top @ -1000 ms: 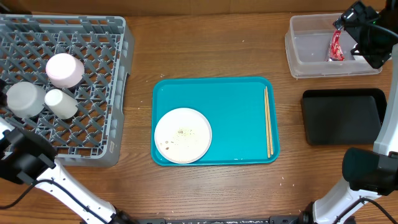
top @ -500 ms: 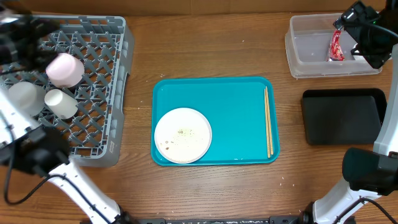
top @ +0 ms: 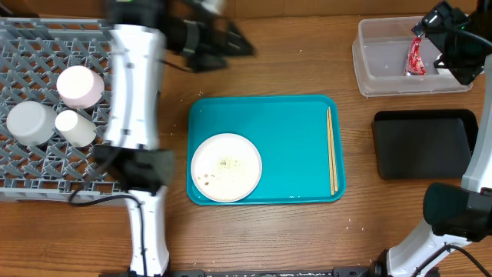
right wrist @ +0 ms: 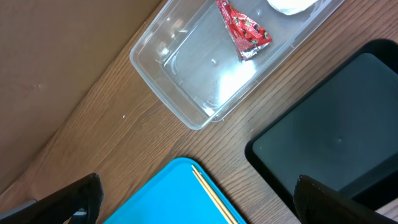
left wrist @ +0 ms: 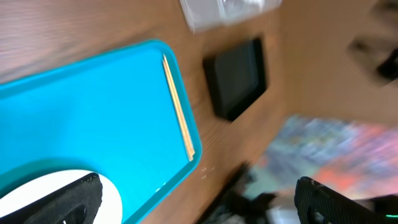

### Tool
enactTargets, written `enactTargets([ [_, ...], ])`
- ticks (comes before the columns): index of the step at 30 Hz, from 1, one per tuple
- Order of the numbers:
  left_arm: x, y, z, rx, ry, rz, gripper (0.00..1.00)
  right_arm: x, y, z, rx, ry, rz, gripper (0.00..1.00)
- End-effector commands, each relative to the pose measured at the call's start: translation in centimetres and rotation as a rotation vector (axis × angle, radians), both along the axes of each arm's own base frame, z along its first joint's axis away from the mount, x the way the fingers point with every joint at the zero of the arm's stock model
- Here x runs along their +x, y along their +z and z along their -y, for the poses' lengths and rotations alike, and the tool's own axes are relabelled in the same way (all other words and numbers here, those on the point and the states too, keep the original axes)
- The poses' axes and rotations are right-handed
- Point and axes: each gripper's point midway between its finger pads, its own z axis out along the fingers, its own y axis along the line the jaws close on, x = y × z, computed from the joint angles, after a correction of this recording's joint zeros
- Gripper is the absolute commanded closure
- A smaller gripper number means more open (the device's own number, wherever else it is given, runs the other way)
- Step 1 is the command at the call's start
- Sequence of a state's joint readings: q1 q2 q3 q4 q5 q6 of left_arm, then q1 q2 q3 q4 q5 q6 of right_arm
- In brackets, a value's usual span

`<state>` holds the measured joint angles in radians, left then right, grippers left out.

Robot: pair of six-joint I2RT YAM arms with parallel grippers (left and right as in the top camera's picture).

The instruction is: Sort waste into correct bins and load items into the dishwasher

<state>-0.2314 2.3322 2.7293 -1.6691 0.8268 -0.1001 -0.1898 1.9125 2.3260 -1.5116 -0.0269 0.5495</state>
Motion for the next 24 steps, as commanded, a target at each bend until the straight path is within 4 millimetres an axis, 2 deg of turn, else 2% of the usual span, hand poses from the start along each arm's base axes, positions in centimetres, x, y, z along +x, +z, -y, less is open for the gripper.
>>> enactTargets([
  [1,-2.0,-1.7,4.3,0.204,-0.108,0.131,0.0,0.1,0.4,0.1,0.001,-0.006,0.012,0.0],
  [4,-3.0,-3.7,7.5,0.402,-0.102,0.211,0.08,0.1,0.4,0.1,0.001,-0.006,0.013,0.0],
  [6,-3.0,-4.9,7.8,0.578,0.037,0.234,0.07,0.1,0.4,0.1,0.001,-0.006,0.012,0.0],
  [9,-3.4,-5.5,8.0,0.733,0.216,0.277,0.07,0.1,0.4,0.1,0.001,-0.006,0.012,0.0],
  [13,-4.4,-5.9,9.5,0.776,0.336,0.296,0.07,0.1,0.4,0.1,0.001,-0.006,0.012,0.0],
  [17,-5.4,-7.0,10.8,0.766,0.369,0.265,0.05,0.1,0.4,0.1,0.001,-0.006,0.012,0.0],
  [21,-5.1,-7.8,10.2,0.796,0.372,0.258,0.03,0.1,0.4,0.1,0.001,-0.006,0.012,0.0],
  [24,-3.8,-7.7,7.0,0.871,0.434,0.252,0.03,0.1,0.4,0.1,0.001,-0.006,0.012,0.0],
])
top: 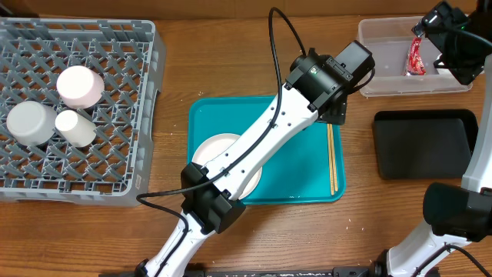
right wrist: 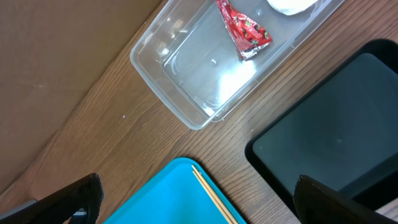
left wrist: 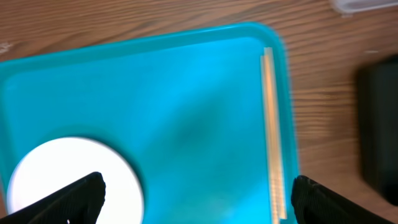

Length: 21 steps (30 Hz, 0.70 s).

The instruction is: Sort waste into correct bins and load items into the dishwasher

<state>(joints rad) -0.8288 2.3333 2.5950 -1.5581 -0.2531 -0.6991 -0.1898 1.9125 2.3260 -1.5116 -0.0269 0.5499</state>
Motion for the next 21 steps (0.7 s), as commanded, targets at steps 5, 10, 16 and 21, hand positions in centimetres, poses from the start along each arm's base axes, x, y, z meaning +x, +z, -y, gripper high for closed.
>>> enactTargets([
  [5,4.0,0.0,-10.7,0.085,0.285,-0.06,0.01,0.1,0.4,0.1,0.0,-0.006,0.012,0.0],
  [10,5.1,-0.6,-13.6,-0.168,0.287,-0.277,0.01,0.1,0.4,0.1,0.0,-0.006,0.012,0.0],
  [16,7.0,-0.4,-18.1,-0.265,0.323,-0.309,0.0,0.1,0.4,0.1,0.0,-0.006,0.012,0.0],
  [21,7.9,-0.4,-21.1,-0.256,0.368,-0.293,0.0,1.0,0.9,-0.1,0.021,-0.013,0.057,0.0],
])
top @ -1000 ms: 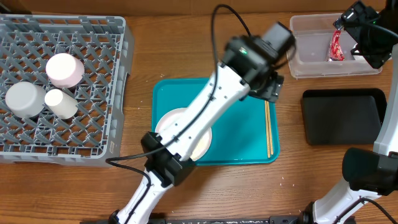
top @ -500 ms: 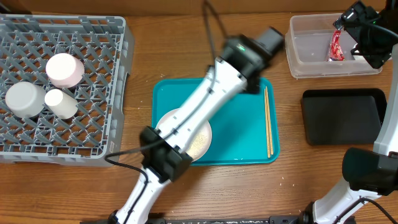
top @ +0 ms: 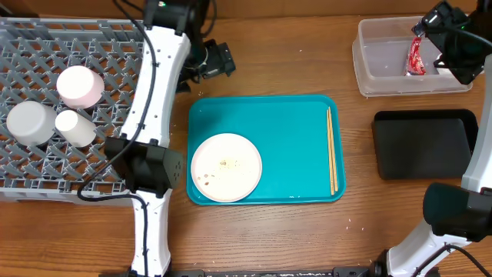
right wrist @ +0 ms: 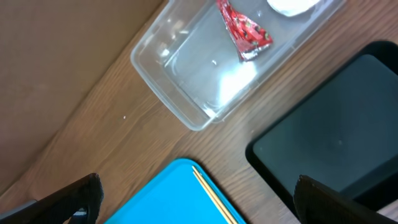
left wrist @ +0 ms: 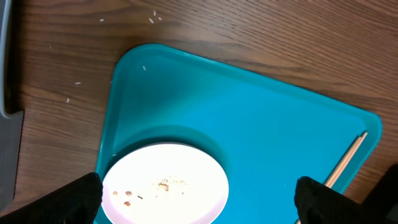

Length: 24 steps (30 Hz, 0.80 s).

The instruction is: Sort waste into correct bins and load items into the dishwasher

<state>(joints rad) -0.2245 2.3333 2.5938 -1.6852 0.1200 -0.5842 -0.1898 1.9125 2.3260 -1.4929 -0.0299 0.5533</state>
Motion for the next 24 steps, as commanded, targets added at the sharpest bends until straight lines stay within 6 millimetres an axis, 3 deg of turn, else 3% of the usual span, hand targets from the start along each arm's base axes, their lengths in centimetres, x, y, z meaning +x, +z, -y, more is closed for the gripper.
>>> enactTargets([
  [1,-0.2,0.7,-0.4,-0.035,-0.054,0.009,0.0,1.0,1.0,-0.4,0.042,-0.011,0.061,0.0],
  [5,-0.4,0.8,0.6,-0.073,-0.191,0.025,0.0,1.2,1.1,-1.4,0.092,0.024,0.074,0.0],
  [11,-0.8,0.8,2.3,-0.069,-0.19,0.022,0.0,1.5,1.3,-3.6,0.175,0.114,0.09,0.0],
  [13,-1.1,0.6,3.5,-0.077,-0.169,0.011,0.07,1.3,0.8,-3.9,0.154,0.14,0.069,0.0],
  [17,-1.9,0.1,7.1,-0.094,-0.178,-0.004,0.11,1.5,-0.1,-3.0,0.1,0.123,0.044,0.0],
  [20,-2.7,-0.5,11.1,-0.094,-0.217,0.013,0.11,1.6,-0.3,-1.6,0.032,0.079,0.034,0.0],
  [24,-3.7,-2.1,15.6,0.005,-0.228,0.071,0.11,1.3,-0.4,-0.6,-0.011,0.048,0.018,0.0],
])
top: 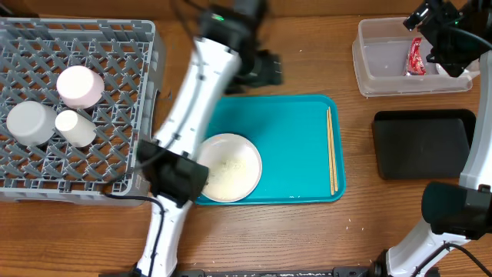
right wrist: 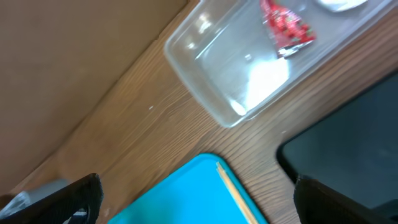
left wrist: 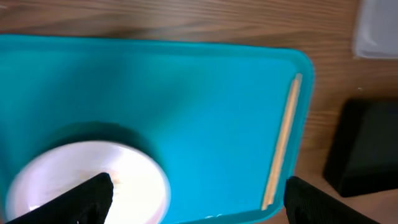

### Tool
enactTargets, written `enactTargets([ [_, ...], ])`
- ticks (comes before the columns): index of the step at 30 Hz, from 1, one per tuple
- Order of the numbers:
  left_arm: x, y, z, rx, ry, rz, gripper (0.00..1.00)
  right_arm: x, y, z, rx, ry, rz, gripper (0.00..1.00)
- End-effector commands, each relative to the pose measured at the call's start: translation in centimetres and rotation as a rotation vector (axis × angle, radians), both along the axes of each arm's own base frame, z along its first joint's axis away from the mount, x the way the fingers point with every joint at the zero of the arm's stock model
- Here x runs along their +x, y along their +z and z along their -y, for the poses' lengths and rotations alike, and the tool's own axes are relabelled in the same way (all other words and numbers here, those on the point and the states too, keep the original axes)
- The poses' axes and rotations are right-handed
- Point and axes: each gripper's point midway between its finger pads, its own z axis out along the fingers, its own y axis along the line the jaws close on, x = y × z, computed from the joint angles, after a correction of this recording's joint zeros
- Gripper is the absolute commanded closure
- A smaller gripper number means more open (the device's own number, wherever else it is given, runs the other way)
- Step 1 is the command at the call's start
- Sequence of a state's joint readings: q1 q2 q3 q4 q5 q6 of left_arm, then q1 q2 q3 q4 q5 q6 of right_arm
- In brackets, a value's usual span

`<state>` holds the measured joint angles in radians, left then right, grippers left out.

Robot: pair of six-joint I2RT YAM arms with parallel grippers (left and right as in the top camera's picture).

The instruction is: Sort waste into correct bins and load items into the dishwasher

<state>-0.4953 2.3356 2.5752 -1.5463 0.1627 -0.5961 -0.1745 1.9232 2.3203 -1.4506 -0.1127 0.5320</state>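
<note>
A teal tray (top: 292, 123) holds a white plate (top: 226, 167) with crumbs at its front left and a pair of chopsticks (top: 331, 150) along its right edge. My left gripper (top: 265, 69), blurred, hovers over the tray's back edge; in its wrist view it (left wrist: 199, 208) is open and empty above the plate (left wrist: 81, 180) and chopsticks (left wrist: 281, 149). My right gripper (top: 430, 23) hangs open and empty by the clear bin (top: 384, 73), which holds a red wrapper (top: 416, 56). Its wrist view shows that bin (right wrist: 217, 68), the wrapper (right wrist: 286, 28) and the chopsticks (right wrist: 239, 193).
A grey dish rack (top: 115, 154) at the left carries a pink cup (top: 80, 85), a grey cup (top: 29, 121) and a small white cup (top: 75, 127). A black bin (top: 425, 144) sits right of the tray. My left arm (top: 192, 115) slants across the tray's left side.
My left gripper has moved right, from beside the rack's back corner to over the tray's back edge. The right gripper has shifted slightly. Both stay open and empty.
My left gripper was behind the tray's back left corner, then over its back right by the chopsticks, then near the rack again, and now above the tray's back edge. It held nothing throughout. The right gripper stayed by the clear bin.
</note>
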Motion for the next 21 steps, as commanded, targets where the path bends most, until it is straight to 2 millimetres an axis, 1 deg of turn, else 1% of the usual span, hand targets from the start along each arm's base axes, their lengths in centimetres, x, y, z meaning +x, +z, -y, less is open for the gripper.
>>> enactTargets([
  [1,-1.6,-2.8,2.8,0.128,0.068,0.004,0.11,-0.1,-0.5,1.3,-0.064,-0.03,-0.02,0.0],
  [4,-3.0,-4.2,4.8,0.192,0.115,0.028,0.12,-0.1,-0.5,1.3,-0.064,-0.03,-0.019,0.0],
  [5,-3.6,-4.8,5.9,0.195,0.114,0.033,0.12,0.0,-0.5,1.3,-0.064,-0.03,-0.019,0.0],
  [8,-4.5,-6.6,8.9,0.183,0.069,0.048,0.12,0.0,-0.5,1.3,-0.064,-0.03,-0.018,0.0],
  [9,-4.8,-7.1,9.9,0.18,0.052,0.058,0.14,0.0,-0.5,1.3,-0.064,-0.03,-0.018,0.0],
  [12,-5.6,-8.9,12.0,0.184,0.012,0.069,0.19,0.0,-0.5,1.3,-0.064,-0.03,-0.019,0.0],
  [15,-6.4,-10.1,13.0,0.213,0.0,0.082,0.2,0.0,-0.5,1.3,-0.064,-0.03,-0.019,0.0],
  [21,-7.3,-12.3,13.4,0.26,0.019,0.069,0.2,0.0,-0.5,1.3,-0.064,-0.03,-0.019,0.0],
])
